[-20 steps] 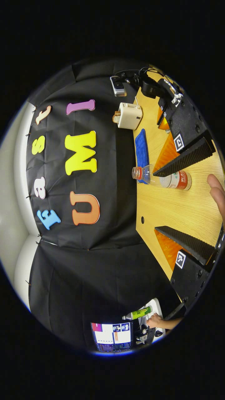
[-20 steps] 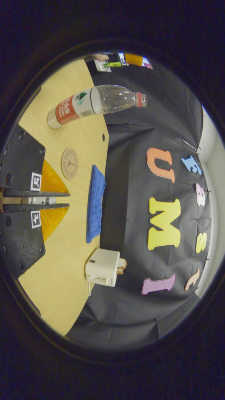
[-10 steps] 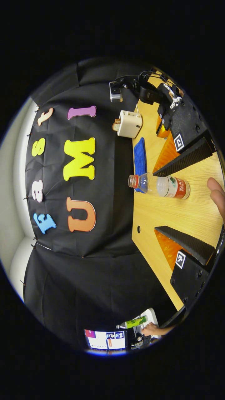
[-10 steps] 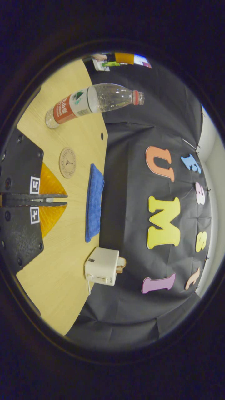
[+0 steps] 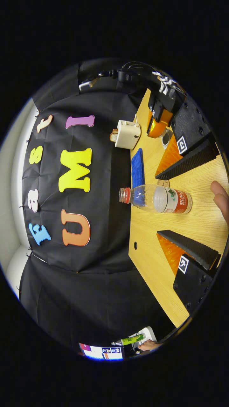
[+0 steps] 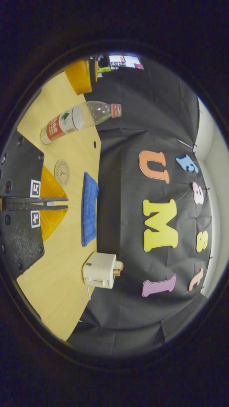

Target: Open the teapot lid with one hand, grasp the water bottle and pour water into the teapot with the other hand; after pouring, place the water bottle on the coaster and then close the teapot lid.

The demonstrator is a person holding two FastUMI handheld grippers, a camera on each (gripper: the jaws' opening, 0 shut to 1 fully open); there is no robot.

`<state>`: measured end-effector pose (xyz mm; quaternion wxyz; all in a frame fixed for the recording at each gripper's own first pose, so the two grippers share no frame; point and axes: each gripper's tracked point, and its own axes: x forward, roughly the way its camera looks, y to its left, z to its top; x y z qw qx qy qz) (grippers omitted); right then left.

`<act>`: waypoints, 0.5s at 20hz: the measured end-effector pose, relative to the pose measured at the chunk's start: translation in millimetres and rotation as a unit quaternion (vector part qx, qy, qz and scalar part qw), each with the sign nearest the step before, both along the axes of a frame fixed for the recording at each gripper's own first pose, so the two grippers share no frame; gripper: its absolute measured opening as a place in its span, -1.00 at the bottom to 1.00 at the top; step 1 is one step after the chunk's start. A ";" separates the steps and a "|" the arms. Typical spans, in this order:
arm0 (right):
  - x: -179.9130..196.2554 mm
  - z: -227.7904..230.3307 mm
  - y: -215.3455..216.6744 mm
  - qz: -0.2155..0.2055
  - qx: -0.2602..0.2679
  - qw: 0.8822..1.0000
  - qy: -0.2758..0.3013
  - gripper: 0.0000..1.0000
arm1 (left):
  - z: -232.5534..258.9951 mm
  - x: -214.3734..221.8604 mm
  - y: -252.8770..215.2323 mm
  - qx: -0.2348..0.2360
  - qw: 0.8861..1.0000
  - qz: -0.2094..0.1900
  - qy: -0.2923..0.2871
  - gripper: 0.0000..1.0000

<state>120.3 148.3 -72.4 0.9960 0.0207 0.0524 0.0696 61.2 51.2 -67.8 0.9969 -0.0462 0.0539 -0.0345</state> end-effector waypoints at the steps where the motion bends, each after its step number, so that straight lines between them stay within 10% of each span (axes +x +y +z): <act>1: -3.4 3.7 -5.1 -0.003 -0.002 1.000 -0.003 -1.00 | -2.2 1.1 -3.9 -0.002 1.000 -0.008 -0.001 0.99; 10: -30.7 18.3 -57.4 -0.025 -0.002 0.999 -0.023 -1.00 | -28.3 27.2 -20.1 0.009 1.000 -0.025 -0.008 0.98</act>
